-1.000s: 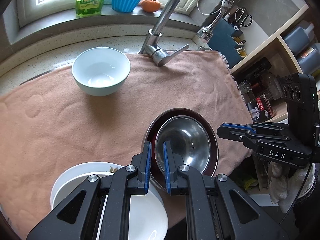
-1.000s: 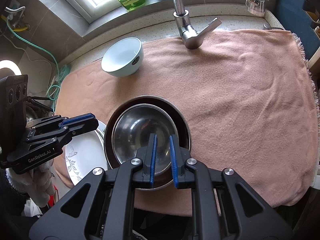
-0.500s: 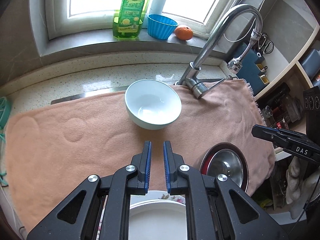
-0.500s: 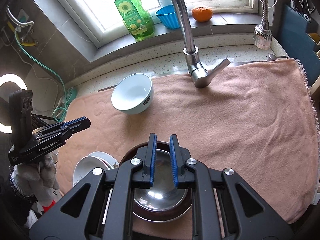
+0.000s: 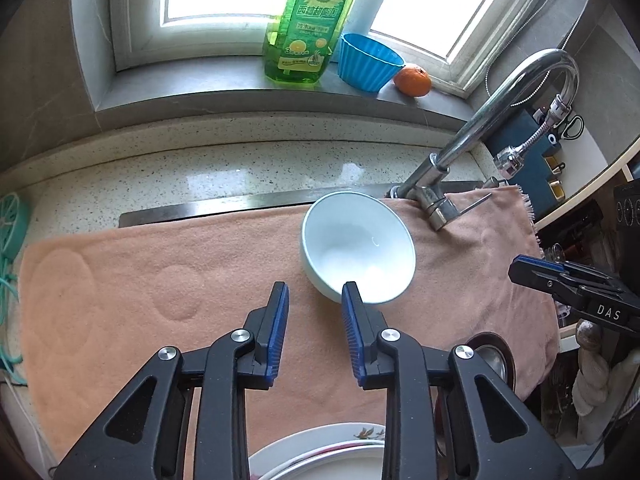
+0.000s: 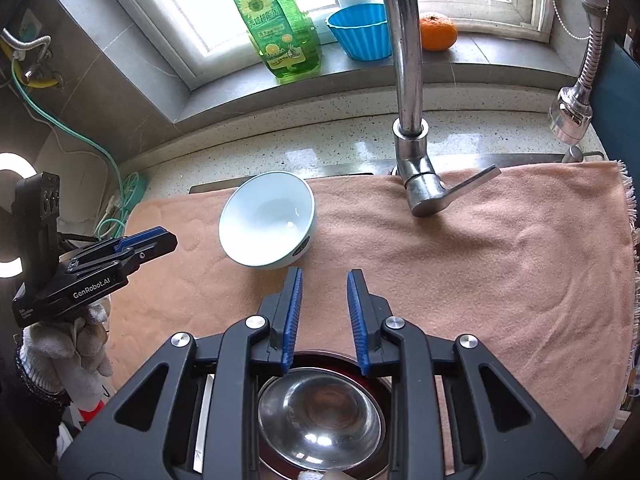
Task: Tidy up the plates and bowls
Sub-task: 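Move the right tool to the pale blue ceramic bowl and grasp its rim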
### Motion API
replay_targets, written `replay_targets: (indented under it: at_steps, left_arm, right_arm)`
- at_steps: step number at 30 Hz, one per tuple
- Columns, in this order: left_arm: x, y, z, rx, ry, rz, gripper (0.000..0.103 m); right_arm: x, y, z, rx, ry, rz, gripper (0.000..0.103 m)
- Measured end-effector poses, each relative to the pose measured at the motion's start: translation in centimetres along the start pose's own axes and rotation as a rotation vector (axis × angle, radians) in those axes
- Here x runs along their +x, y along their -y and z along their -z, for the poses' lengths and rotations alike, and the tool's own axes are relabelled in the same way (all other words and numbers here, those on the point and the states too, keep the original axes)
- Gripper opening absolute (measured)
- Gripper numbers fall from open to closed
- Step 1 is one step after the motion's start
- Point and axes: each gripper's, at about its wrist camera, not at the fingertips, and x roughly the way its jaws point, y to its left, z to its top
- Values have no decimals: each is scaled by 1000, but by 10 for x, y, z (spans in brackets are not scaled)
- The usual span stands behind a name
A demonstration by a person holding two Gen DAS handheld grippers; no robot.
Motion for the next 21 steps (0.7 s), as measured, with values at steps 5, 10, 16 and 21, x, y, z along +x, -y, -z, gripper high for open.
replay_targets:
  at_steps: [5,10,16,21]
  left_arm:
    - [13,-9,-13,-42,-25,35,26]
    - [32,-24,-25,-117,-59,65,26]
    - [47,-26,-34,-128,-84,60,26]
    - [60,-25,-33,-121,-108,54,25]
  right_arm:
    - [17,7,-16,37,-22,-28,46]
    - [31,6,-33,32,-24,-29,46]
    - [49,4,-47,45,-45,-45,46]
    - [69,1,-51,36,-81,-46,40]
